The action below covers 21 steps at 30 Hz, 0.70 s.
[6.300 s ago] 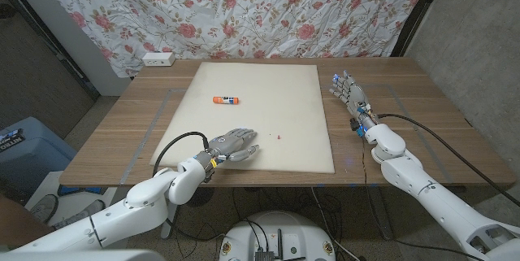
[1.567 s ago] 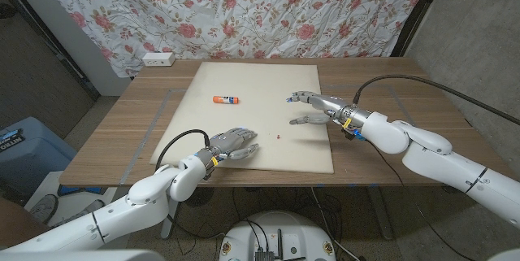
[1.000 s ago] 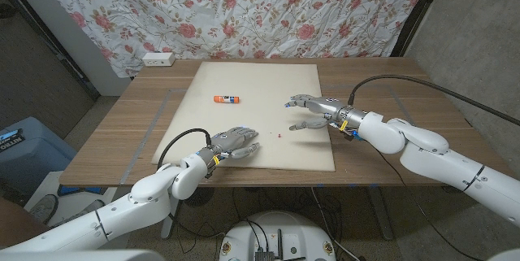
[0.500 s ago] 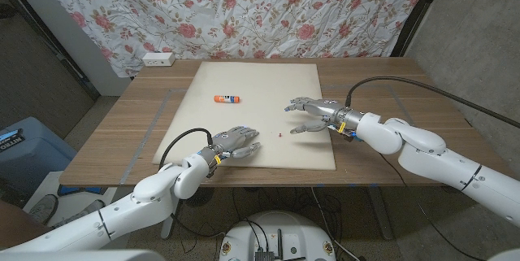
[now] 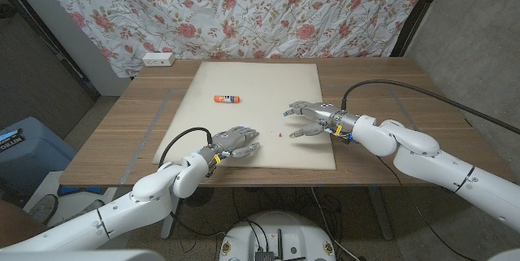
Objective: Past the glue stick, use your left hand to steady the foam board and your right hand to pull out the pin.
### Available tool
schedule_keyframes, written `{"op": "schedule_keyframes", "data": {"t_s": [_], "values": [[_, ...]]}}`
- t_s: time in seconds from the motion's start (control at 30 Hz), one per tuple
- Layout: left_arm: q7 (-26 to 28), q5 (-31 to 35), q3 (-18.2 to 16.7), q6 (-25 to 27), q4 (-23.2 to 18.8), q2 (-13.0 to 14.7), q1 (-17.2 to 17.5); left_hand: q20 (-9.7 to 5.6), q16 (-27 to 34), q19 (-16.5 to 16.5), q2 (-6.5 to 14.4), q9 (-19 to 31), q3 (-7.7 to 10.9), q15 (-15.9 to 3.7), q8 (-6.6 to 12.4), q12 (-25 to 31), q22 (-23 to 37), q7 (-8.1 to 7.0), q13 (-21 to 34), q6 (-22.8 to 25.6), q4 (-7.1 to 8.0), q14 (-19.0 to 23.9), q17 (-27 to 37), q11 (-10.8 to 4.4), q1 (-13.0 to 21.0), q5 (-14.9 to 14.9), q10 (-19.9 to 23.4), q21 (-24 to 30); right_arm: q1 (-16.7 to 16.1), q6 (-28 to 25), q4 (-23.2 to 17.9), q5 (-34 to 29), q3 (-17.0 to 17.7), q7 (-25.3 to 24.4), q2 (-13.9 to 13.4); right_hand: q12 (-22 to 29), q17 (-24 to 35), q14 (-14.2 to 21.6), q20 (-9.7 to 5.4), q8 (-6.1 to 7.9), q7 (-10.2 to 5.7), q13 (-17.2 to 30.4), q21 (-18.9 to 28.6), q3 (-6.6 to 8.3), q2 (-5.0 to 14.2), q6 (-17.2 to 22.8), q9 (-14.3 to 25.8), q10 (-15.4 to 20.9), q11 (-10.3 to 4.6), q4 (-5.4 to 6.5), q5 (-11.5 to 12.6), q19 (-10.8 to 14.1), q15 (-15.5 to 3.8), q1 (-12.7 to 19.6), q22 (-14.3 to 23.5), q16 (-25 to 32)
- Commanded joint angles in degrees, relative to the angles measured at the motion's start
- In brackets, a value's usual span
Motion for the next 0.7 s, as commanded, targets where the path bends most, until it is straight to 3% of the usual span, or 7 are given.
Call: {"op": "schedule_keyframes", "data": {"t_s": [0.03, 0.7], "values": [[-0.1, 0.0, -0.2, -0.5, 0.0, 0.5, -0.1, -2.71, -0.2, 0.4, 7.3, 0.3, 0.57, -2.29, 0.51, -0.1, 0.0, -0.13, 0.1, 0.3, 0.15, 0.4, 0.3, -0.15, 0.5, 0.2, 0.6, -0.1, 1.0, 0.2, 1.9, -1.4, -1.5, 0.2, 1.6, 0.2, 0.1, 0.2, -0.03, 0.51, -0.21, 0.1, 0.3, 0.01, -0.44, 1.1, 0.2, 0.2, -0.28, 0.57, -0.3, 0.7, -0.31, -0.7, 0.1, 0.6], [-0.6, 0.3, -0.1, -1.5, 0.5, 0.5, -0.7, -2.72, -0.2, 0.5, 7.3, 0.3, 1.87, -2.32, 0.81, 0.0, 0.0, 0.37, 0.1, 1.7, -0.2, 0.5, 0.2, -0.16, 0.9, 0.0, 1.0, -0.2, 2.2, 1.5, 5.1, -1.9, -3.5, -2.0, 4.1, 0.5, 0.3, 1.5, -0.29, 1.75, -1.51, 0.1, 0.4, -0.44, -0.4, 4.6, 0.4, 1.3, -0.79, 1.25, -0.2, 2.4, -0.92, -1.4, 0.2, 1.2]]}}
